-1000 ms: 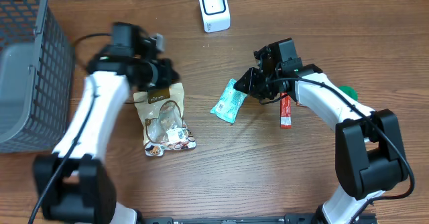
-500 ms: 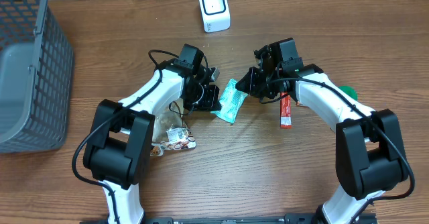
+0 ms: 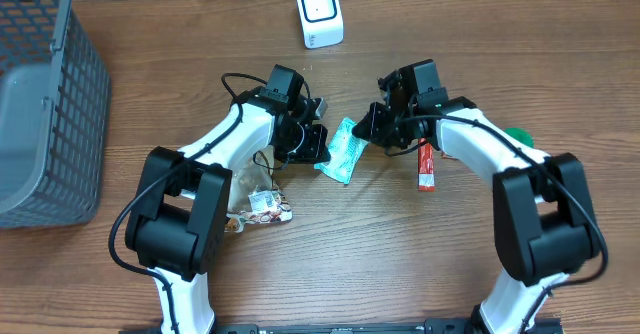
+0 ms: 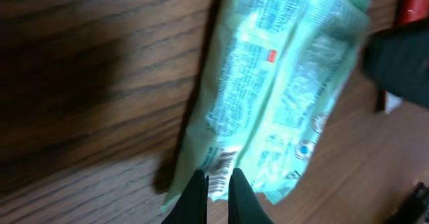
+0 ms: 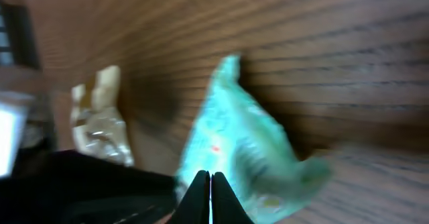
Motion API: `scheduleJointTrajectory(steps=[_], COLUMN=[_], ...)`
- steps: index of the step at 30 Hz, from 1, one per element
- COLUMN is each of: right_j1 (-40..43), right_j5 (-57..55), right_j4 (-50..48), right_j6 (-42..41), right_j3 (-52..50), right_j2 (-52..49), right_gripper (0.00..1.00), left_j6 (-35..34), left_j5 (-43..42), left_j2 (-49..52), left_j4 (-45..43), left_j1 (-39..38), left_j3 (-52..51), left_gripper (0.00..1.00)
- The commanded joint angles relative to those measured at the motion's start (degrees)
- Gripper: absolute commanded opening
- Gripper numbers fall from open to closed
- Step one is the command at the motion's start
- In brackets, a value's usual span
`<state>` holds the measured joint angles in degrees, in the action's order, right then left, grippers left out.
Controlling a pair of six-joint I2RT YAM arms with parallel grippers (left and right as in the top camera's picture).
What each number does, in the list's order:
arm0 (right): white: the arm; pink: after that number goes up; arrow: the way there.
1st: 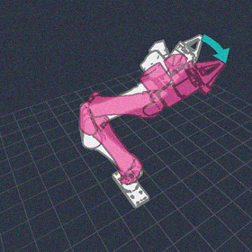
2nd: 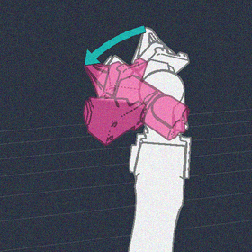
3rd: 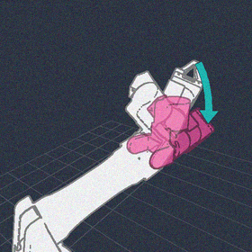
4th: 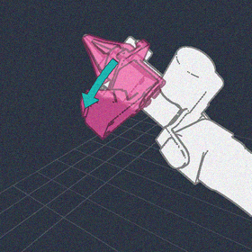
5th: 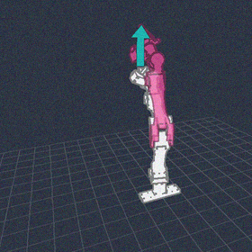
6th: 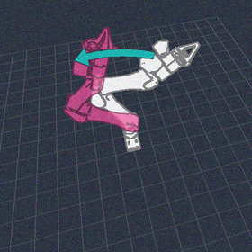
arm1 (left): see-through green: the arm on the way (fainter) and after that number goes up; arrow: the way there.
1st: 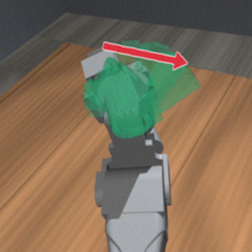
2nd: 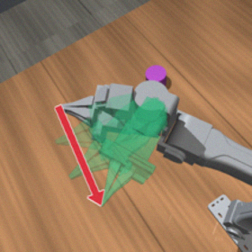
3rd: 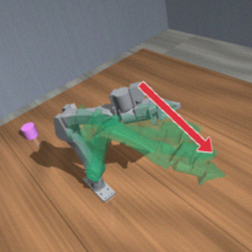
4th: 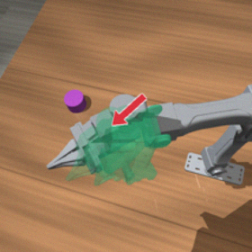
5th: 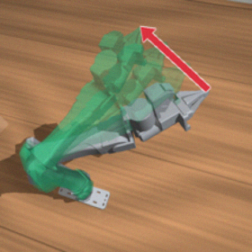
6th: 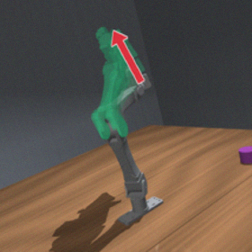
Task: Scan the item barcode
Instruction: 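Bring the left gripper in and grasp the mint-green pack's edge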
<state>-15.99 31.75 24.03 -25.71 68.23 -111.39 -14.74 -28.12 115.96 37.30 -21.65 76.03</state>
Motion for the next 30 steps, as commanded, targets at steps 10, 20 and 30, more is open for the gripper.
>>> scheduleJointTrajectory(steps=[10,20,30], right_j1=[0.3,2.3,-2.3], right_j5=[-7.9,11.8,3.7], right_j4=[0.9,1.0,10.8], right_j6=[-4.5,-2.7,-0.8], right_j3=[-0.5,3.5,1.6], right_j2=[-5.4,0.8,1.9], right_gripper=[0.04,0.04,0.04], left_j6=[-4.8,-4.7,-4.6], left_j5=[13.7,12.9,9.0], left_j2=[0.9,0.9,0.5], left_j4=[-1.9,-2.1,-2.0], left_j1=[-3.6,-3.0,-3.0], left_j3=[-3.0,-2.6,0.7], left_gripper=[0.04,0.04,0.04])
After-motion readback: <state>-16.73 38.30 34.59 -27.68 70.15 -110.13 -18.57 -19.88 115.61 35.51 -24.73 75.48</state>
